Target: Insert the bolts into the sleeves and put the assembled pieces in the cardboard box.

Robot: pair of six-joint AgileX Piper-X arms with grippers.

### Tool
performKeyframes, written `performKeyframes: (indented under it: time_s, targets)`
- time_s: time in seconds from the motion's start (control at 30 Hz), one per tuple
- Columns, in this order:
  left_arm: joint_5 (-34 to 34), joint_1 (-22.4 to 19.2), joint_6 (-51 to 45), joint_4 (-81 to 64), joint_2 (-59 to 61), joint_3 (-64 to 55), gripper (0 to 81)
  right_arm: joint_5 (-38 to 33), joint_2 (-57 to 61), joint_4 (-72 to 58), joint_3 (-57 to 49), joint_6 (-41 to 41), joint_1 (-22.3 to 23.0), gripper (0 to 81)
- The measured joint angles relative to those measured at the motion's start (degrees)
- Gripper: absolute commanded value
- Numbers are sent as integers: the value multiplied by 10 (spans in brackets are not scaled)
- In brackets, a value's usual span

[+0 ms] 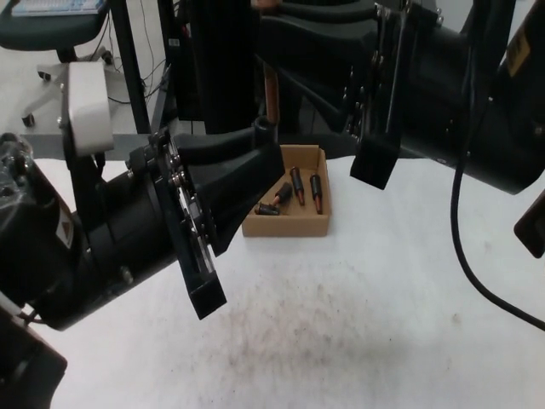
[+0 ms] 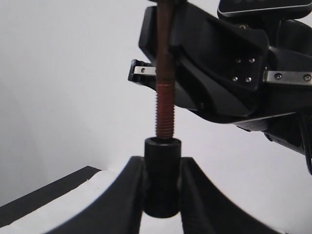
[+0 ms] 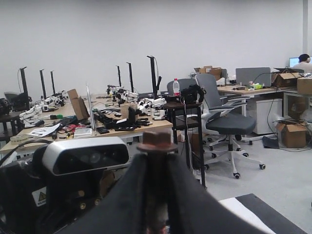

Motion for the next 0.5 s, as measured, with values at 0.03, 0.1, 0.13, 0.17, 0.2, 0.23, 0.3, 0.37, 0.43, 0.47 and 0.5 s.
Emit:
performKeyframes:
  time_s: [0.03, 0.1, 0.13, 0.17, 0.2, 0.23, 0.3, 0.37, 0.43, 0.47, 0.5]
  targets:
    - [1, 0, 0, 0, 0, 0, 3, 0, 0, 0, 0, 0, 0, 8]
    - [3, 0, 0, 0, 0, 0, 3, 0, 0, 1, 0, 0, 0, 8]
    - [4, 0, 0, 0, 0, 0, 3, 0, 0, 2, 0, 0, 0, 8]
    - [6, 0, 0, 0, 0, 0, 3, 0, 0, 1, 0, 0, 0, 8]
    - [7, 0, 0, 0, 0, 0, 3, 0, 0, 2, 0, 0, 0, 8]
    - [9, 0, 0, 0, 0, 0, 3, 0, 0, 2, 0, 0, 0, 8]
    - [11, 0, 0, 0, 0, 0, 3, 0, 0, 2, 0, 0, 0, 8]
    - [13, 0, 0, 0, 0, 0, 3, 3, 0, 4, 0, 0, 0, 8]
    - [14, 0, 0, 0, 0, 0, 3, 8, 0, 7, 0, 0, 0, 8]
    - [14, 0, 0, 0, 0, 0, 3, 9, 0, 12, 0, -1, 0, 8]
    - [14, 0, 0, 0, 0, 0, 3, 9, 0, 15, -1, -1, 0, 8]
